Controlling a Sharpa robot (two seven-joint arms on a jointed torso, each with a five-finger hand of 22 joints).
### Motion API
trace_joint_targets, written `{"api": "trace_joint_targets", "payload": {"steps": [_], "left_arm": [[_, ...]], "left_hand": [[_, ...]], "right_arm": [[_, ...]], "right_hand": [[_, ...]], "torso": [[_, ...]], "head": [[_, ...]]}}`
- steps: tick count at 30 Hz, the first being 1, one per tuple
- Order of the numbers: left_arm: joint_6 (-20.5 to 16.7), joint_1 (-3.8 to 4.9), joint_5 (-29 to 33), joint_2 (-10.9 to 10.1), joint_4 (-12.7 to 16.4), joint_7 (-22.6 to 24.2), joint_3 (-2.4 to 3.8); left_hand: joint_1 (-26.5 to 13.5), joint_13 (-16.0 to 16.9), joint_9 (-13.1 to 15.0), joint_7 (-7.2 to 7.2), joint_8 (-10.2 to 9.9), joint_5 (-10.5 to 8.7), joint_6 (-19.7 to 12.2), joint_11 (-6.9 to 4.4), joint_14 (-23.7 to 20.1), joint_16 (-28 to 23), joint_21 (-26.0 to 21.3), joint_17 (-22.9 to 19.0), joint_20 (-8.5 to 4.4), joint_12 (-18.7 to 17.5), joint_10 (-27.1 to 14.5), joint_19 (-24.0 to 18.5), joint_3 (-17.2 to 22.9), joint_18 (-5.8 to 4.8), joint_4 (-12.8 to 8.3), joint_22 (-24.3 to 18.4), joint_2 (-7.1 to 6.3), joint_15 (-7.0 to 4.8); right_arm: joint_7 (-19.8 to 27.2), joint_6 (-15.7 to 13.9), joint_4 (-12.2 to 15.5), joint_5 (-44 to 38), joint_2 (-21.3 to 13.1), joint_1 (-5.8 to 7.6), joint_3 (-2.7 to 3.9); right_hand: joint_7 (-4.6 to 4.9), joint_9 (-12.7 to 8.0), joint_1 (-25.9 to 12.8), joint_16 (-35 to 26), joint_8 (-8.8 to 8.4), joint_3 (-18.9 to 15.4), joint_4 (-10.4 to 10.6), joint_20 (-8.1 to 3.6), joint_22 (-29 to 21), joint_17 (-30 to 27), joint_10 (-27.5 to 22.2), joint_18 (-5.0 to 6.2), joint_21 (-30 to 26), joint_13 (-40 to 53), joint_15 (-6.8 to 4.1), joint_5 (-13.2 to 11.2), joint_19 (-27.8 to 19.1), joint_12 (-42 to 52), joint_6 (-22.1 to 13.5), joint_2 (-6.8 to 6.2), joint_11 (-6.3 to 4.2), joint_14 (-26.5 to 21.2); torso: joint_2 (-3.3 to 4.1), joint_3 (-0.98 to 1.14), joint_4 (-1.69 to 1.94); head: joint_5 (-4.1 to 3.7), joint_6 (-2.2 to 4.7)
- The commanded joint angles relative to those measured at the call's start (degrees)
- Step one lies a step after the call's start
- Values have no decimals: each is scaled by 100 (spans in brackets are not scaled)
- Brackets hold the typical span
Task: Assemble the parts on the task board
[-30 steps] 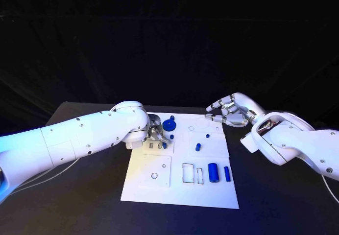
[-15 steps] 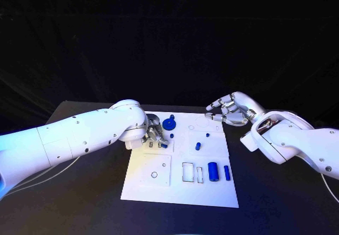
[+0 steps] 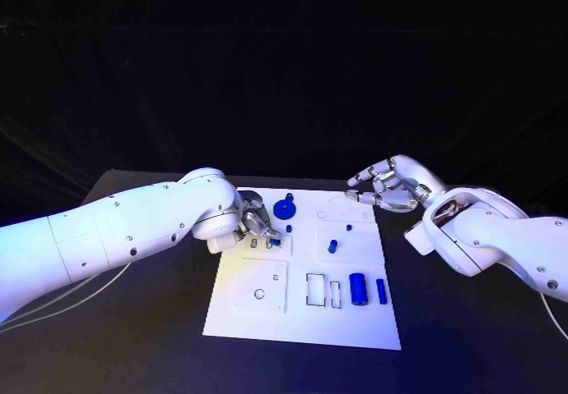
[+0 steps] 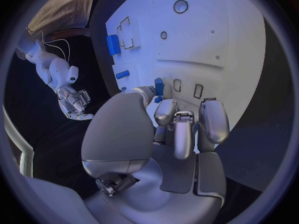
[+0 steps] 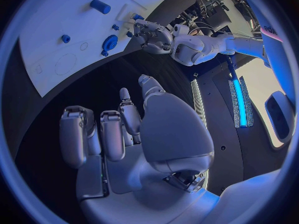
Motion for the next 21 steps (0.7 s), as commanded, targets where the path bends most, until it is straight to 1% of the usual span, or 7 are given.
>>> {"api": "trace_joint_targets", "payload": {"steps": [1, 5, 8, 9, 11, 16, 21], "left_arm": [[-389, -5, -5, -56, 87, 71, 6], [-466, -31, -296, -124, 163, 75, 4], [-506, -58, -481, -155, 207, 76, 0], [-528, -69, -543, -163, 220, 76, -1], [-566, -89, -643, -170, 235, 75, -3], [-609, -142, -831, -163, 242, 65, -6], [-594, -179, -974, -128, 225, 46, -8]], "left_hand": [[-67, 18, 342, -14, 25, -8, -28, -15, 531, 12, 35, 1297, 10, 5, 56, -20, 1052, -83, -1005, 12, 3, 32], [-86, 31, 362, -16, 32, -10, -18, -18, 532, 13, 46, 1299, 8, 17, 71, -6, 1101, -87, -1050, 34, -20, 30], [-101, 51, 376, -18, 37, -12, -7, -20, 533, 14, 56, 1300, 5, 37, 89, 7, 1140, -91, -1084, 55, -37, 26], [-104, 54, 379, -18, 39, -12, -5, -20, 533, 15, 58, 1301, 5, 39, 92, 9, 1146, -91, -1090, 58, -41, 26], [-118, 78, 389, -20, 42, -13, 3, -23, 533, 16, 74, 1302, 2, 63, 110, 32, 1171, -98, -1112, 93, -54, 23], [-146, 101, 405, -24, 49, -14, 18, -27, 534, 16, 95, 1303, -2, 86, 133, 61, 1212, -107, -1141, 136, -70, 19], [-171, 121, 418, -28, 54, -15, 28, -31, 534, 16, 113, 1303, -5, 106, 151, 86, 1238, -114, -1160, 173, -83, 16]], "right_arm": [[37, 26, -6, 7, -8, -4, 1], [39, 22, -6, 9, -19, -4, 1], [41, 20, -6, 10, -24, -4, 1], [42, 19, -6, 10, -25, -4, 1], [43, 18, -5, 11, -27, -4, 1], [45, 21, -5, 11, -25, -5, 0], [48, 22, -7, 11, -26, -7, 0]], "right_hand": [[0, 9, -49, -37, 23, -29, -3, -48, 961, 644, -13, 69, -38, -5, -40, 22, 16, -26, -47, 26, -32, 385], [1, 9, -56, -40, 23, -32, 2, -48, 960, 640, -17, 69, -39, -9, -40, 28, 16, -30, -49, 26, -31, 384], [1, 9, -56, -40, 23, -32, 2, -48, 960, 640, -17, 69, -39, -9, -40, 28, 16, -30, -49, 26, -31, 384], [1, 9, -56, -40, 23, -32, 2, -48, 960, 640, -17, 69, -39, -9, -40, 28, 16, -30, -49, 26, -31, 384], [1, 9, -56, -40, 23, -32, 2, -48, 960, 640, -17, 69, -39, -9, -40, 28, 16, -30, -49, 26, -31, 384], [1, 9, -56, -40, 23, -32, 2, -48, 960, 640, -17, 69, -39, -9, -40, 28, 16, -30, -49, 26, -31, 384], [1, 9, -56, -40, 23, -32, 2, -48, 960, 640, -17, 69, -39, -9, -40, 28, 16, -30, -49, 26, -31, 384]], "torso": [[0, -1, 10], [-5, 5, 12], [-7, -1, 13], [-9, 6, 18], [-9, 4, 18], [-3, 0, -1], [-1, 0, -3]], "head": [[-9, -13], [6, -26], [13, -32], [11, -36], [19, -36], [43, -33], [45, -39]]}}
